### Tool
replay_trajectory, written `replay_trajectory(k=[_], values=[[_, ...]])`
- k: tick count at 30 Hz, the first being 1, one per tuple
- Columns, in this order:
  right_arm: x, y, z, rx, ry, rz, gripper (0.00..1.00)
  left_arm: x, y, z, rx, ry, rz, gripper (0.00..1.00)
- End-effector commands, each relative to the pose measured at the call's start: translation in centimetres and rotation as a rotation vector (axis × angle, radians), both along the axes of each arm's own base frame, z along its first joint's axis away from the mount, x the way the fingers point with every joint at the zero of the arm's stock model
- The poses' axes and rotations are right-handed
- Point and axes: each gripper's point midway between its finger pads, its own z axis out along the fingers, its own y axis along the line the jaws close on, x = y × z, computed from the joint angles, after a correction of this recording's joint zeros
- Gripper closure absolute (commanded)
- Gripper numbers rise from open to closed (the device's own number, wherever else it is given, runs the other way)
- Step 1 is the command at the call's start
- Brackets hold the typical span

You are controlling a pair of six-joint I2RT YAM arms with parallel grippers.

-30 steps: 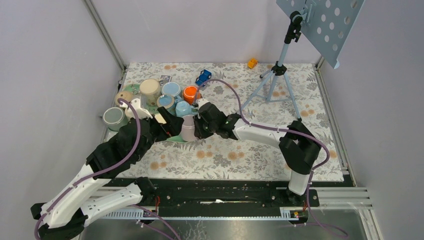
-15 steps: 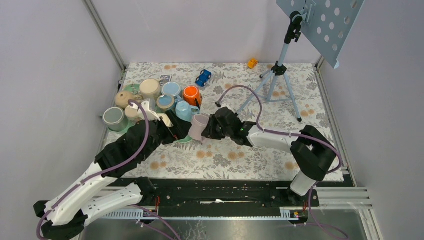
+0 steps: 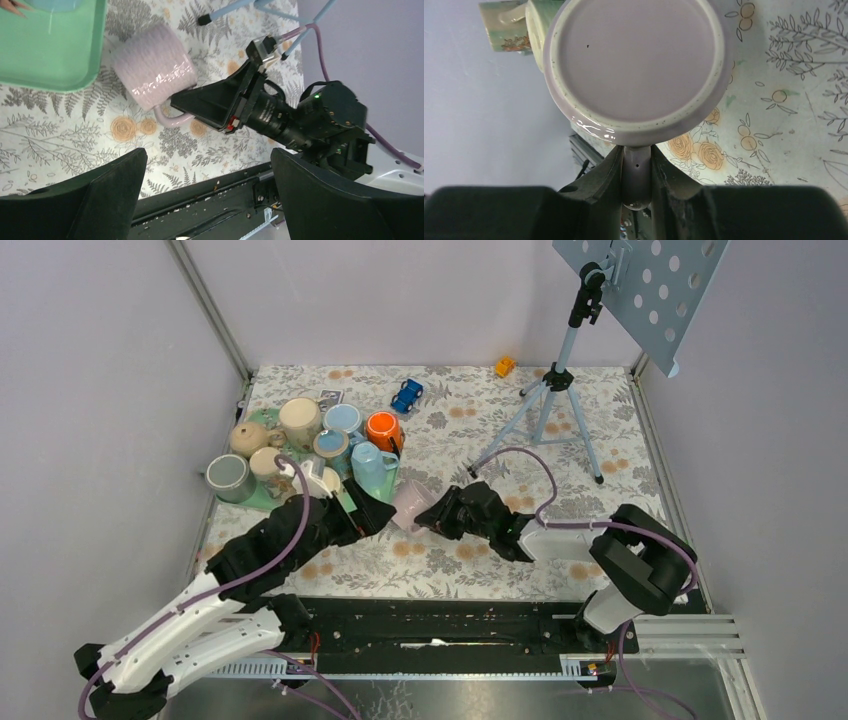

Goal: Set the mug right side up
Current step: Turn over the cup on the tray.

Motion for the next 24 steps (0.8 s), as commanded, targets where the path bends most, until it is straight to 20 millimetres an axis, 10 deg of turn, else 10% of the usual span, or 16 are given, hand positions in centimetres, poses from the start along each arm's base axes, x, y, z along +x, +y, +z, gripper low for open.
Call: replay_trajectory(k=[1, 13, 24], values=[[1.9, 1.4, 8.9, 0.359, -0.097, -0.087, 1.0, -0.3, -1.5, -0.3, -0.11, 0.042, -0.017, 0.01], [1.3, -0.1, 8.0, 0.604, 0.009, -0.176, 1.0, -0.8, -2.0, -2.8, -0.19, 0.121, -0.005, 0.08], [1.6, -1.1, 9.5, 0.79, 0.044, -0.22, 1.0, -0.3, -3.9, -5.6, -0.401, 0.262, -0.069, 0.35]])
